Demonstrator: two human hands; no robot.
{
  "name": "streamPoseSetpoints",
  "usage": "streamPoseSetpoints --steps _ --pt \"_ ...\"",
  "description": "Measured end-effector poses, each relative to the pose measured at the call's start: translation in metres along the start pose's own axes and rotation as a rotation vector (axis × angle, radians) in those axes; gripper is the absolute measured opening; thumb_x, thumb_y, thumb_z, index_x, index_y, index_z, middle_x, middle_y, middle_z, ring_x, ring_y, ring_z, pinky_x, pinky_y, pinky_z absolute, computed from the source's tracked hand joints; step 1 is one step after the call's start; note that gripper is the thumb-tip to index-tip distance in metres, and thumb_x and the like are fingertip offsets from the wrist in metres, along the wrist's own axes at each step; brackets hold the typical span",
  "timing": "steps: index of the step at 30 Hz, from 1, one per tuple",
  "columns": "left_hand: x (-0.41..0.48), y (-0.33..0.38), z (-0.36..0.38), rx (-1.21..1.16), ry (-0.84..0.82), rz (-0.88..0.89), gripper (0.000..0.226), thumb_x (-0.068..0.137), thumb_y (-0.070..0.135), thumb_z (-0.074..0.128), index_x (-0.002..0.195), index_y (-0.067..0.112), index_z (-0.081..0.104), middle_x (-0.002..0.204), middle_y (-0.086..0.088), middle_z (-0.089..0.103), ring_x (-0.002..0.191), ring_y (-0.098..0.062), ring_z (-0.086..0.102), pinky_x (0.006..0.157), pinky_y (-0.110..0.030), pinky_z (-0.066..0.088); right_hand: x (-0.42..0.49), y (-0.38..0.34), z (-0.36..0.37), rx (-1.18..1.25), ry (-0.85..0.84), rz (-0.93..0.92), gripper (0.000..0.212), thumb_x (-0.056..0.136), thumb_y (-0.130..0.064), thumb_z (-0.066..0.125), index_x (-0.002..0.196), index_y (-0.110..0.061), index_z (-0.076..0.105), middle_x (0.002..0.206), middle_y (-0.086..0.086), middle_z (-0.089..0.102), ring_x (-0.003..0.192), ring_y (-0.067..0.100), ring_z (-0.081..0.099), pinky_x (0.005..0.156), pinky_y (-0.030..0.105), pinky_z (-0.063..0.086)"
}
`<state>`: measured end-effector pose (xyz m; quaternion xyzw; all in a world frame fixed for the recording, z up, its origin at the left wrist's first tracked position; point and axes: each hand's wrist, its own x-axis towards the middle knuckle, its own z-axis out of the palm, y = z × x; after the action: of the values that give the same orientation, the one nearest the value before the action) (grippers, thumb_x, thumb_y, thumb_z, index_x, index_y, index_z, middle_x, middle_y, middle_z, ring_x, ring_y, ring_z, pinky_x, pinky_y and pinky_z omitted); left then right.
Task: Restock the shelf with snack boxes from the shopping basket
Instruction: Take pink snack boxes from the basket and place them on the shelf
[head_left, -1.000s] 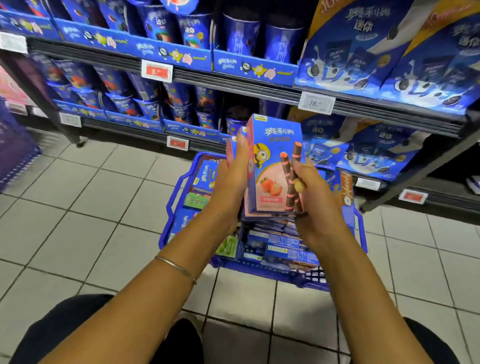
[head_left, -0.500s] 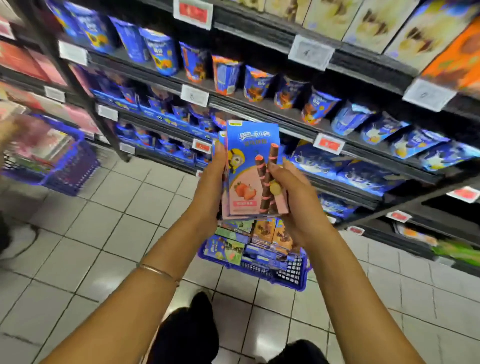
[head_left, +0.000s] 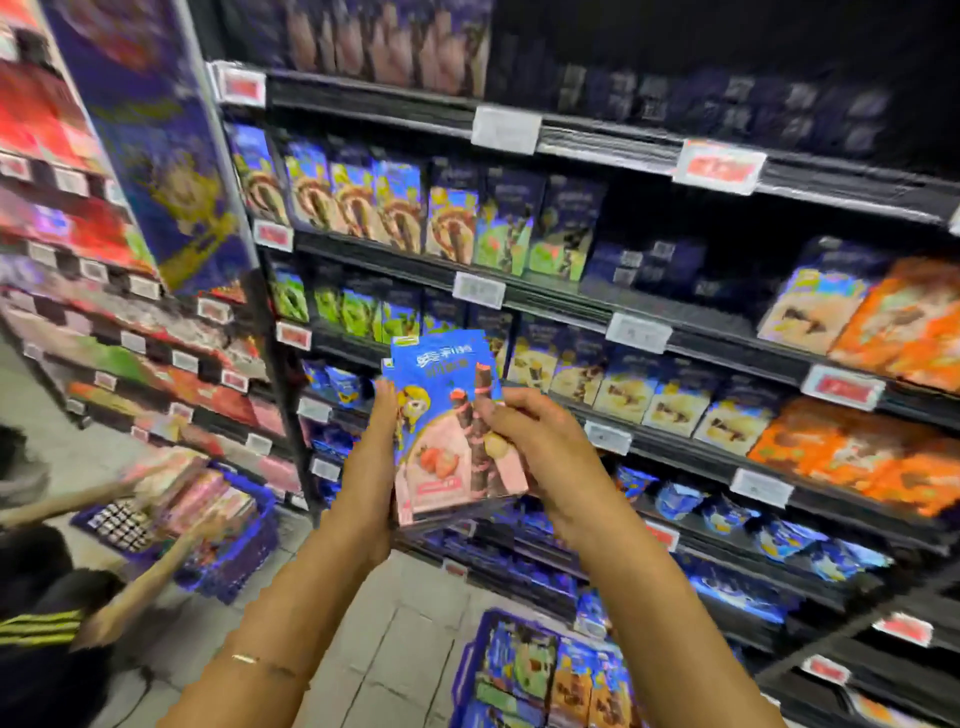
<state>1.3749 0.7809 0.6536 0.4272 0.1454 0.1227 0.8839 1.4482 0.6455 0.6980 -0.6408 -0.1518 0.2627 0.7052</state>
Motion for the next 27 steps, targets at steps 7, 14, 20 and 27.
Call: streamPoseSetpoints --steps 7,14,20,27 --pt "0.037 0.072 -0.009 0.096 -0.05 0.082 0.076 0.099 0.071 0.04 0.144 0.014 0.062 0.142 -0.02 0.064 0.13 -0.043 0.062 0.114 -0.064 0.043 0.035 -0.048 0.035 0.011 0.005 -0.114 0.028 0.092 -0.021 0.072 0.108 -0.001 0.062 0.077 0.001 0.073 0.067 0.014 0.067 0.079 0.045 0.055" --pt "0.102 0.148 -0.043 0.254 -0.069 0.22 0.075 0.095 0.078 0.047 0.141 0.022 0.066 0.14 -0.016 0.067 0.128 -0.042 0.064 0.115 -0.064 0.041 0.107 -0.083 0.082 -0.064 -0.041 -0.205 0.019 0.094 -0.028 0.069 0.087 -0.013 0.061 0.077 -0.002 0.071 0.079 0.015 0.062 0.082 0.037 0.045" --pt "0.178 0.219 -0.063 0.326 -0.066 0.241 0.082 0.089 0.079 0.053 0.141 0.018 0.065 0.139 -0.019 0.066 0.128 -0.045 0.062 0.116 -0.066 0.039 0.185 -0.114 0.108 -0.099 -0.066 -0.226 0.025 0.091 -0.032 0.07 0.094 -0.008 0.063 0.079 -0.001 0.074 0.074 0.012 0.068 0.073 0.033 0.048" --pt "0.22 0.298 -0.108 0.289 -0.016 0.334 0.067 0.091 0.069 0.052 0.132 0.019 0.072 0.132 -0.016 0.071 0.119 -0.042 0.069 0.112 -0.068 0.042 0.267 -0.17 0.147 -0.012 -0.009 -0.36 0.016 0.093 -0.018 0.07 0.104 -0.007 0.067 0.087 0.013 0.074 0.076 0.024 0.068 0.065 0.037 0.056"
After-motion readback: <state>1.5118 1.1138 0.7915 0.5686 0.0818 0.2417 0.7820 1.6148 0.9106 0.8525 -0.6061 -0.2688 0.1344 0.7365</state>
